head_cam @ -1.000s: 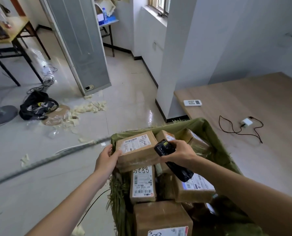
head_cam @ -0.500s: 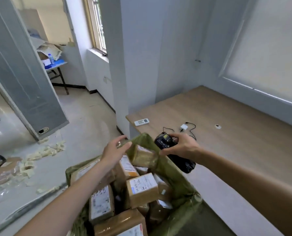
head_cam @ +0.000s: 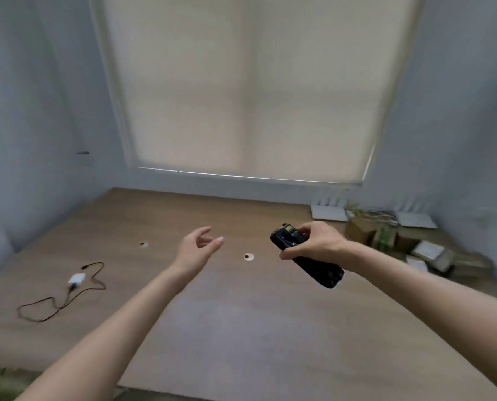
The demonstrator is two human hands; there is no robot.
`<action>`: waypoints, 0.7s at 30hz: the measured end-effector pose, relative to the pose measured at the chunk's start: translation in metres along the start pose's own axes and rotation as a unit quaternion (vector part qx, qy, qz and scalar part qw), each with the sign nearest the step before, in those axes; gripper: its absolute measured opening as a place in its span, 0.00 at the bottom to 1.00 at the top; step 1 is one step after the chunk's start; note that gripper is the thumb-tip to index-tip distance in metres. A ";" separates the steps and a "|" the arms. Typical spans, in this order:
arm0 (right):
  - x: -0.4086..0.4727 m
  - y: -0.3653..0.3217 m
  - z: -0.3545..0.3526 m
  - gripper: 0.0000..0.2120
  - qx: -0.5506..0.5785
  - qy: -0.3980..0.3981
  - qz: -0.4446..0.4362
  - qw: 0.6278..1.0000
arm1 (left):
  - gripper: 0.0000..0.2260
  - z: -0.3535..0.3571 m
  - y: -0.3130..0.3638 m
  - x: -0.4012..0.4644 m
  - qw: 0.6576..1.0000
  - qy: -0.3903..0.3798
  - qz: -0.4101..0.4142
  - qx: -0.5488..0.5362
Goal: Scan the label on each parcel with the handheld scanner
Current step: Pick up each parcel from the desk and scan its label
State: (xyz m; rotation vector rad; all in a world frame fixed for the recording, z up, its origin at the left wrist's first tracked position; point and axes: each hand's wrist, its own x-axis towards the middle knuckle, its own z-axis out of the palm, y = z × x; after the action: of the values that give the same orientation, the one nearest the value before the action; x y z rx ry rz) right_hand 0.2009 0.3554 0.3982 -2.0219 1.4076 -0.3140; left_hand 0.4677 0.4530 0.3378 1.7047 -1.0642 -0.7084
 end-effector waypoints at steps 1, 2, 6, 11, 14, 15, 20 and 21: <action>-0.007 0.032 -0.027 0.20 -0.002 0.013 0.021 1.000 | 0.23 0.039 0.013 0.006 1.000 -0.026 0.007 0.000; -0.017 0.061 -0.051 0.20 -0.003 0.026 0.043 0.999 | 0.24 0.077 0.024 0.011 0.999 -0.051 0.013 0.001; -0.053 0.170 -0.133 0.22 0.000 0.087 0.121 0.989 | 0.25 0.212 0.070 0.020 0.987 -0.149 0.054 0.019; -0.077 0.281 -0.193 0.31 0.033 0.165 0.215 0.962 | 0.25 0.343 0.120 0.027 0.967 -0.233 0.093 0.039; -0.080 0.341 -0.215 0.35 0.061 0.195 0.262 0.943 | 0.27 0.413 0.137 0.036 0.954 -0.277 0.102 0.053; -0.078 0.359 -0.221 0.36 0.065 0.204 0.274 0.938 | 0.27 0.435 0.139 0.041 0.950 -0.290 0.103 0.055; -0.050 0.439 -0.250 0.25 0.090 0.208 0.326 0.918 | 0.29 0.543 0.141 0.079 0.939 -0.328 0.090 0.057; -0.039 0.455 -0.256 0.25 0.092 0.207 0.332 0.916 | 0.28 0.564 0.140 0.088 0.937 -0.333 0.086 0.056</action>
State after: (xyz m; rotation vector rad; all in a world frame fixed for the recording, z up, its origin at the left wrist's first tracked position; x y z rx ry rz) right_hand -0.2912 0.1978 0.3143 -1.2572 2.1359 -0.5626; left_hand -0.0071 0.1147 0.2652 1.4606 -1.7230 -1.1695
